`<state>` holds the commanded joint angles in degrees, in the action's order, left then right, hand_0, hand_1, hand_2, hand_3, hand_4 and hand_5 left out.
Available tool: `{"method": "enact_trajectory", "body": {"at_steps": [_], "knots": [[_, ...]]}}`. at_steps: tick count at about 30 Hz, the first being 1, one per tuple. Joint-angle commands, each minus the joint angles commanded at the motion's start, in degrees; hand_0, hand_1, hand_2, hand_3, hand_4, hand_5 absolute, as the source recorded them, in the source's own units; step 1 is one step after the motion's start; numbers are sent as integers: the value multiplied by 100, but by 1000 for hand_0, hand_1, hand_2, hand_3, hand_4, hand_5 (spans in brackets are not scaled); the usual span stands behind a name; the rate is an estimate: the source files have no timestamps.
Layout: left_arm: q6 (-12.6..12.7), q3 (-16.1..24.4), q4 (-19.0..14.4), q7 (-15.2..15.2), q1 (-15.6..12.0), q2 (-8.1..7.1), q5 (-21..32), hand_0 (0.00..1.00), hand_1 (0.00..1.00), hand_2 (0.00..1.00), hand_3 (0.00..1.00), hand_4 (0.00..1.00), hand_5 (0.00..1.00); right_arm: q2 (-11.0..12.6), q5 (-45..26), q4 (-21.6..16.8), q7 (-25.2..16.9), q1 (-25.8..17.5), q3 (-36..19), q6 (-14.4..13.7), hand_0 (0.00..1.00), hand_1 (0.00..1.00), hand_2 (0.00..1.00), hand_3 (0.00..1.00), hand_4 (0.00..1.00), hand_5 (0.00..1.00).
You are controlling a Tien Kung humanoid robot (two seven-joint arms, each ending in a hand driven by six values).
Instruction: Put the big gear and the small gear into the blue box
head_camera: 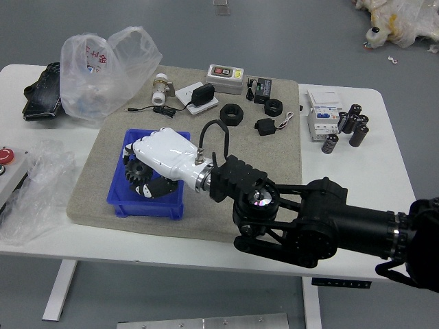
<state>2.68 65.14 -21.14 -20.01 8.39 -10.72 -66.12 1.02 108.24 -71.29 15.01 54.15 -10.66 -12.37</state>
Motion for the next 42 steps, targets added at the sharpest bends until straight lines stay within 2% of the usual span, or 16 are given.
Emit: {"method": "enact_trajectory", "body": {"at_steps": [1, 2, 13, 14, 16, 19, 20, 30, 31, 36, 37, 42], "knots": [[-3, 6, -1, -5, 1, 0, -11, 624, 579, 558, 622, 695, 367, -48, -22, 60, -17, 27, 54, 22, 358, 502, 510, 561, 286, 10], [-4, 6, -2, -6, 2, 1, -12, 624, 579, 559, 624, 698, 382, -81, -31, 106, -25, 40, 87, 34, 391, 562, 576, 592, 310, 8], [-19, 15, -7, -24, 9, 19, -42, 624, 577, 559, 625, 706, 388, -102, -70, 597, 6, 52, 163, 66, 392, 573, 589, 606, 295, 43], [-20, 15, -8, -26, 12, 18, -43, 624, 578, 559, 626, 709, 390, -102, -63, 635, 20, 52, 172, 74, 396, 588, 609, 636, 322, 102], [-21, 14, -8, -27, 16, 18, -45, 624, 578, 559, 626, 709, 390, -102, -50, 691, 48, 51, 195, 96, 396, 588, 609, 636, 322, 102], [-24, 12, -8, -26, 19, 21, -47, 624, 578, 559, 626, 709, 390, -102, -56, 742, 78, 50, 250, 131, 396, 588, 609, 636, 322, 102], [-25, 15, -9, -28, 20, 22, -50, 624, 578, 559, 626, 710, 392, -102, -59, 749, 79, 51, 264, 131, 396, 593, 612, 663, 333, 95], [-1, 69, -25, -6, 34, 17, -63, 624, 578, 559, 626, 695, 409, -102, -70, 765, -4, 54, 337, -22, 389, 589, 601, 670, 325, 96], [0, 68, -26, -3, 34, 17, -61, 624, 577, 560, 628, 689, 426, -102, -70, 765, -4, 54, 338, -22, 395, 602, 671, 768, 518, 133], [2, 69, -27, 4, 32, 18, -59, 624, 577, 560, 628, 689, 426, -102, -66, 756, -9, 56, 348, 3, 395, 602, 671, 768, 518, 133], [0, 68, -27, 5, 32, 18, -59, 623, 576, 558, 625, 691, 426, -102, -64, 756, -10, 56, 350, 8, 400, 633, 785, 873, 657, 138], [11, 57, -30, 9, 26, 24, -37, 623, 576, 558, 625, 691, 426, -102, -19, 740, 27, 65, 375, 117, 400, 633, 785, 873, 657, 138]]}}
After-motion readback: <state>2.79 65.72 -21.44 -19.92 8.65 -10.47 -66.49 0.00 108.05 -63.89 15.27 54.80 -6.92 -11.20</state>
